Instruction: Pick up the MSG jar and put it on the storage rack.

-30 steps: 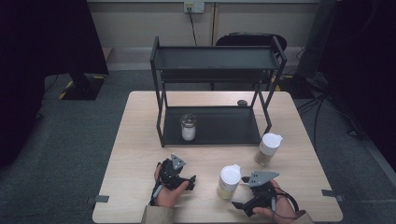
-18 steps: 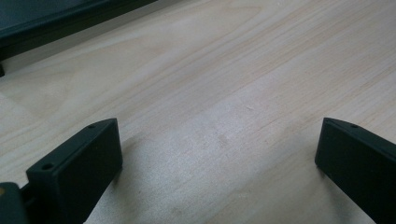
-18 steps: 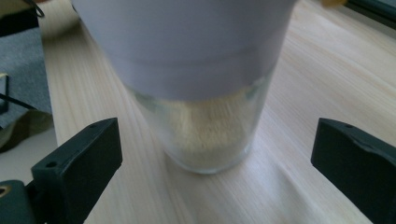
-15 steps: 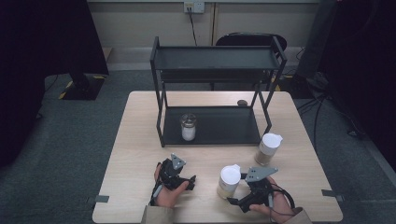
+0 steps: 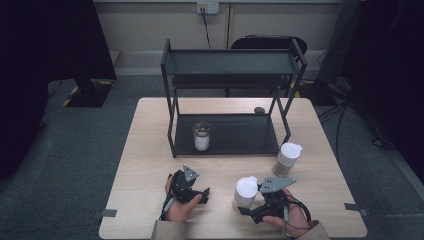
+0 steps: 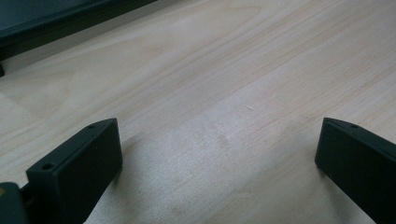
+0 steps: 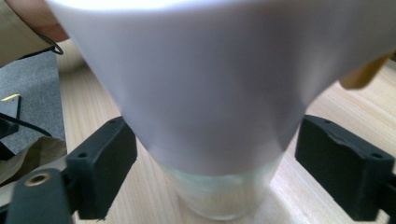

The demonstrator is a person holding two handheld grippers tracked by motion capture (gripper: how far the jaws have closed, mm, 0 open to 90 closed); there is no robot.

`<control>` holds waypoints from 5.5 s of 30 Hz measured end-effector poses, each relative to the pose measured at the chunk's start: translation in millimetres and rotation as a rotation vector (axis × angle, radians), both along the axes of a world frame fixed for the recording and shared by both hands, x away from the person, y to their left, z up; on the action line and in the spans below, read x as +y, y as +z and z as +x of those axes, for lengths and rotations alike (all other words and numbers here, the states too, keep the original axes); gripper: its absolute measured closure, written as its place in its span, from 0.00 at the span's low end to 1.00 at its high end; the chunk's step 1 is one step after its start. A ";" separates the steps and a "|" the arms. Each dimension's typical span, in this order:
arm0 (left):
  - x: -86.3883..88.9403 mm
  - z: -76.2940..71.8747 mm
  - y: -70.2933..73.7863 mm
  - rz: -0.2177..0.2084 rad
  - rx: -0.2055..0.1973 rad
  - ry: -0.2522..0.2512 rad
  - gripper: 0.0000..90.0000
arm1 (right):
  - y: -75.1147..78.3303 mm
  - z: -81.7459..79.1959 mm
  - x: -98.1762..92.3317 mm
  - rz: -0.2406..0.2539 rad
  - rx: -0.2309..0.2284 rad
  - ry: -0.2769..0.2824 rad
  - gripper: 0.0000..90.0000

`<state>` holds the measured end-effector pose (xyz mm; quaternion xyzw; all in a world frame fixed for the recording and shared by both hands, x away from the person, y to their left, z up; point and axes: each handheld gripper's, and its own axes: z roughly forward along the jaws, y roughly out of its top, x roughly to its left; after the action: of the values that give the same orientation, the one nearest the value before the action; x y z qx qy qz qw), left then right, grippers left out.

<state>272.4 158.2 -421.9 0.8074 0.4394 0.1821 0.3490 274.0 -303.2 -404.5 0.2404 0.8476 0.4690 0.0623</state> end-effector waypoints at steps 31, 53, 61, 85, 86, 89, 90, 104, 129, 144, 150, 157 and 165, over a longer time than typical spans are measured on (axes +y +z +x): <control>0.0 0.0 0.0 0.000 0.000 0.000 0.00 | -4.6 -3.5 4.2 0.034 -0.053 -0.001 0.31; 0.0 -0.1 -0.1 -0.001 0.000 0.001 0.00 | 3.5 -8.1 9.1 0.021 -0.095 -0.014 0.34; 0.0 -0.1 -0.1 -0.001 0.000 0.001 0.00 | 12.4 -5.8 15.1 0.008 -0.115 -0.019 0.34; 0.0 0.0 -0.1 -0.001 0.000 0.000 0.00 | 20.7 6.8 26.1 -0.023 -0.139 -0.086 0.34; 0.0 0.0 0.0 0.000 0.000 0.000 0.00 | 20.9 7.4 26.1 -0.022 -0.139 -0.091 0.34; 0.0 0.0 0.0 0.000 0.000 0.000 0.00 | 22.2 9.1 26.2 -0.021 -0.146 -0.104 0.34; 0.0 0.0 0.0 0.000 0.000 0.000 0.00 | 22.6 9.6 26.0 -0.022 -0.148 -0.107 0.34; 0.0 0.0 0.0 0.000 0.000 0.000 0.00 | 26.1 18.7 29.4 -0.019 -0.155 -0.146 0.34; 0.0 -0.1 -0.1 -0.001 0.000 0.001 0.00 | 35.0 41.1 49.1 -0.017 -0.155 -0.196 0.34; 0.0 0.0 0.0 0.000 0.000 0.000 0.00 | 31.8 60.8 56.4 0.009 -0.129 -0.252 0.34; 0.0 0.0 0.0 0.000 0.000 0.000 0.00 | 32.3 67.1 60.5 0.001 -0.137 -0.276 0.34; 0.0 0.0 0.0 0.000 0.000 0.000 0.00 | 33.5 74.4 66.3 -0.007 -0.142 -0.297 0.34; -0.1 -0.1 -0.1 -0.001 0.000 0.001 0.00 | 33.8 81.2 76.2 -0.019 -0.158 -0.315 0.34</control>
<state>272.3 158.1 -422.0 0.8071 0.4397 0.1823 0.3493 355.3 -227.0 -370.8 0.3321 0.7963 0.4629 0.2036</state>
